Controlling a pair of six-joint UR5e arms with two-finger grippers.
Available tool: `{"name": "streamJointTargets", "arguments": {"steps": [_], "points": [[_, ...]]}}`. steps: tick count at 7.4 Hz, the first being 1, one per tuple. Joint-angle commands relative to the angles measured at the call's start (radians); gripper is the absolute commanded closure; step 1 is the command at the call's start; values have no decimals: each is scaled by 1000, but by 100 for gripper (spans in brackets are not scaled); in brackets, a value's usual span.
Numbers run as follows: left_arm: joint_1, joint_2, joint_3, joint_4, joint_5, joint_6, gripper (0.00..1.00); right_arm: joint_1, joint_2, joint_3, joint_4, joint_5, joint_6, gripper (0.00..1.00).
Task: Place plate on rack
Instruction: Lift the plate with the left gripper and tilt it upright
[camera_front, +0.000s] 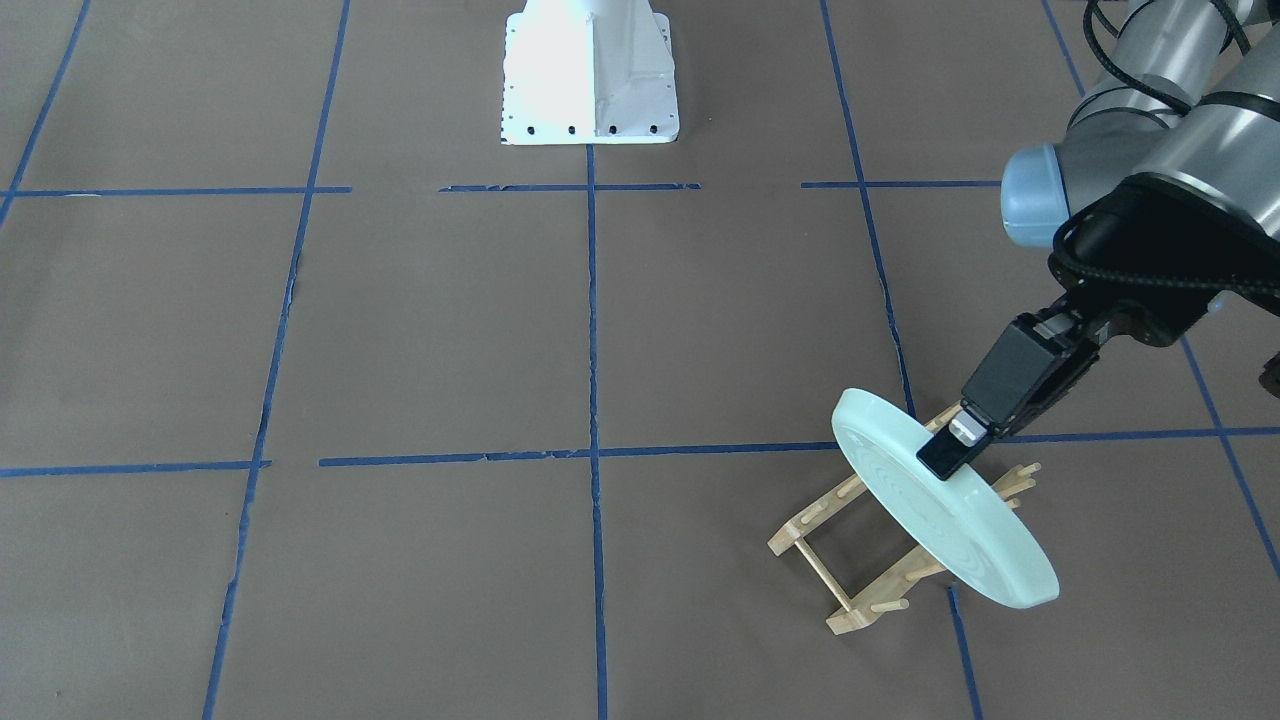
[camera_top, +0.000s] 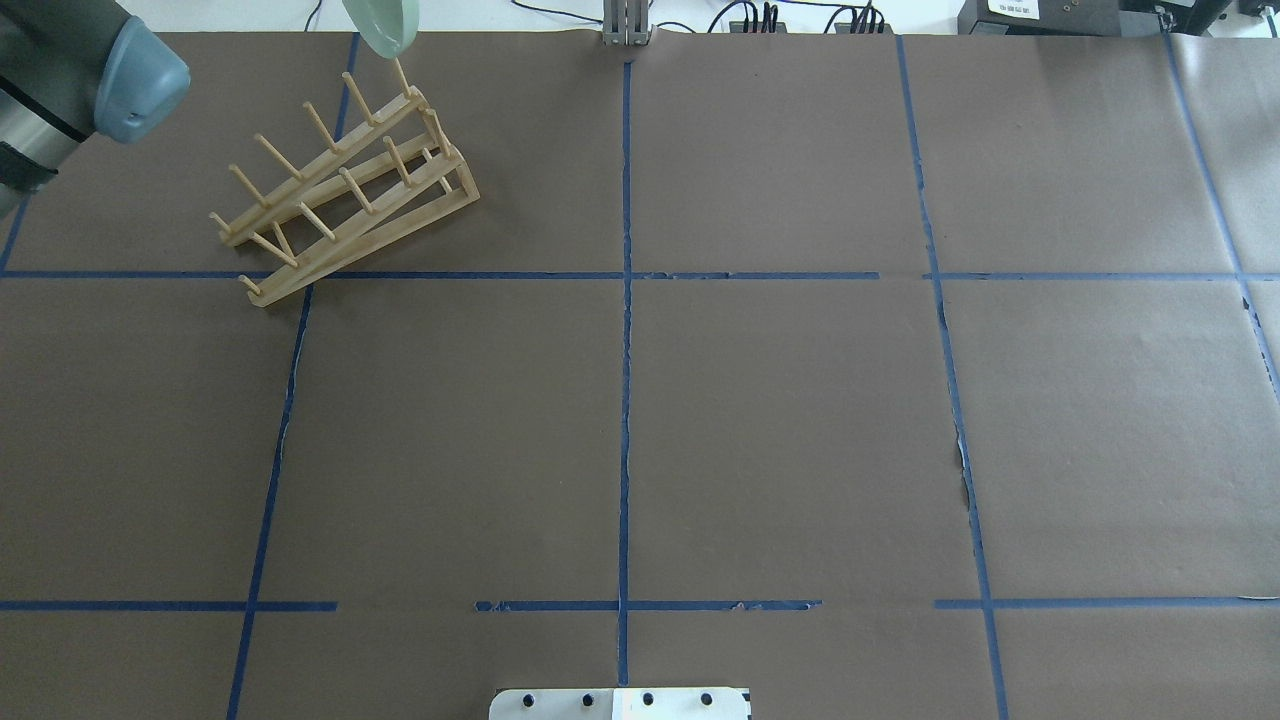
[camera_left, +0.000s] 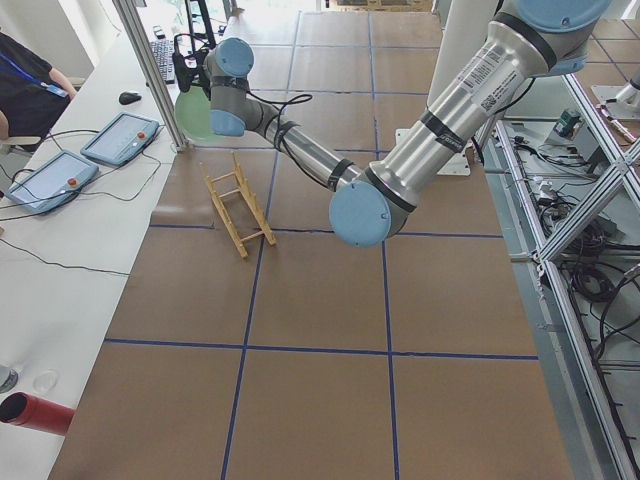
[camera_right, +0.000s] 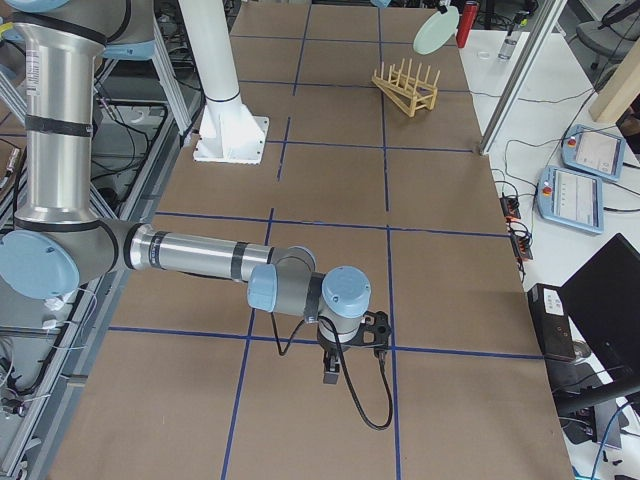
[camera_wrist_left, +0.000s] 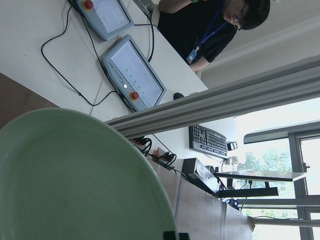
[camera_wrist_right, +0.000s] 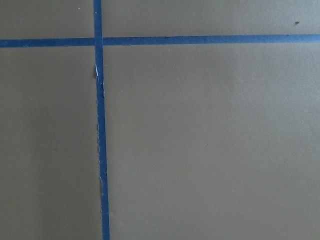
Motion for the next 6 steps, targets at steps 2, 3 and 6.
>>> {"name": "streamJointTargets", "arguments": {"steps": [2,3,6], "points": [[3,45,102,-326,149,-115,100,0,0,-1,0,0,0,0],[17,45,153,-399,200,-115,100,-1,0,-1,0,0,0,0],[75,74,189,-457,255,-117,100,0,0,-1,0,0,0,0]]}}
